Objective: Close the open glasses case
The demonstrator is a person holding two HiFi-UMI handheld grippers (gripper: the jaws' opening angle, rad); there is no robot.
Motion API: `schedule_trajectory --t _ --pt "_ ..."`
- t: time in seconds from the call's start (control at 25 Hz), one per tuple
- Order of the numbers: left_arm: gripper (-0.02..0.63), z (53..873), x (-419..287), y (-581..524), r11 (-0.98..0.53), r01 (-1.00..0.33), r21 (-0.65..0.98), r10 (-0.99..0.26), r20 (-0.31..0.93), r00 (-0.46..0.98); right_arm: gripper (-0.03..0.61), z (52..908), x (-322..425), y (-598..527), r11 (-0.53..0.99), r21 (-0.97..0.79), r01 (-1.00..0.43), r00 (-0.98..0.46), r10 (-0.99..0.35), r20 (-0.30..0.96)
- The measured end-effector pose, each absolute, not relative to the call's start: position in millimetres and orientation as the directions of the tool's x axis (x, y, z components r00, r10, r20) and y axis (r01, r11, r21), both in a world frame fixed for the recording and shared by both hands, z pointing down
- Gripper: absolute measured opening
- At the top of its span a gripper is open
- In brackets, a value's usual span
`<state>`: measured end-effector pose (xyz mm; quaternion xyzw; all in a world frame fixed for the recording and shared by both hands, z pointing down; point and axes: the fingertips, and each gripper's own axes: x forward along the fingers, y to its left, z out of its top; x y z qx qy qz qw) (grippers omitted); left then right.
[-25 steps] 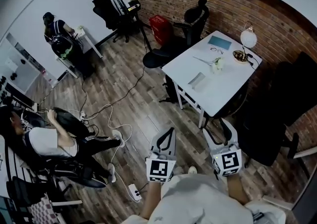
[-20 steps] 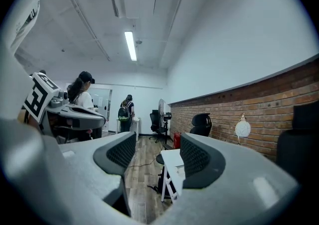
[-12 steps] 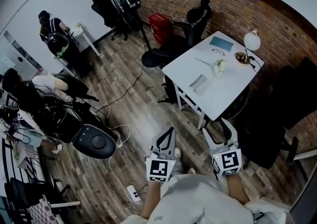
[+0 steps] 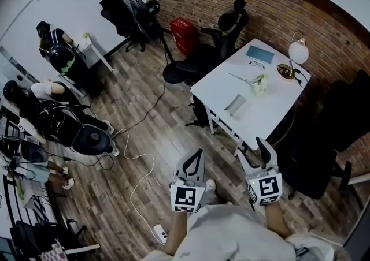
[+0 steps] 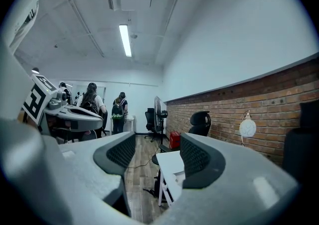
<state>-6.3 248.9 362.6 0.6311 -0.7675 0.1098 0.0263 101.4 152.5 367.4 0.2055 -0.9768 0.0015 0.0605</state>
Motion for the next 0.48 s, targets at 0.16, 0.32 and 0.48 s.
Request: schedule_trajectory --t 0.16,0.32,0.48 --pt "0.003 364 -29 234 0.160 -0.978 -0.137 -0.966 0.181 -0.184 0.281 367 79 138 0.911 0.028 -0.412 -0.904 -0.413 0.113" --pt "0.003 365 -52 222 0.142 -0.981 -0.135 -0.970 0.177 -0.165 0.281 369 59 128 0.899 0.025 -0.437 -0.892 -0.437 0.117" --pt "0.003 361 -73 209 0.119 -0.984 -0.130 -0.975 0.170 -0.140 0.281 365 39 118 0.893 0.041 -0.447 -0.886 -0.449 0.115"
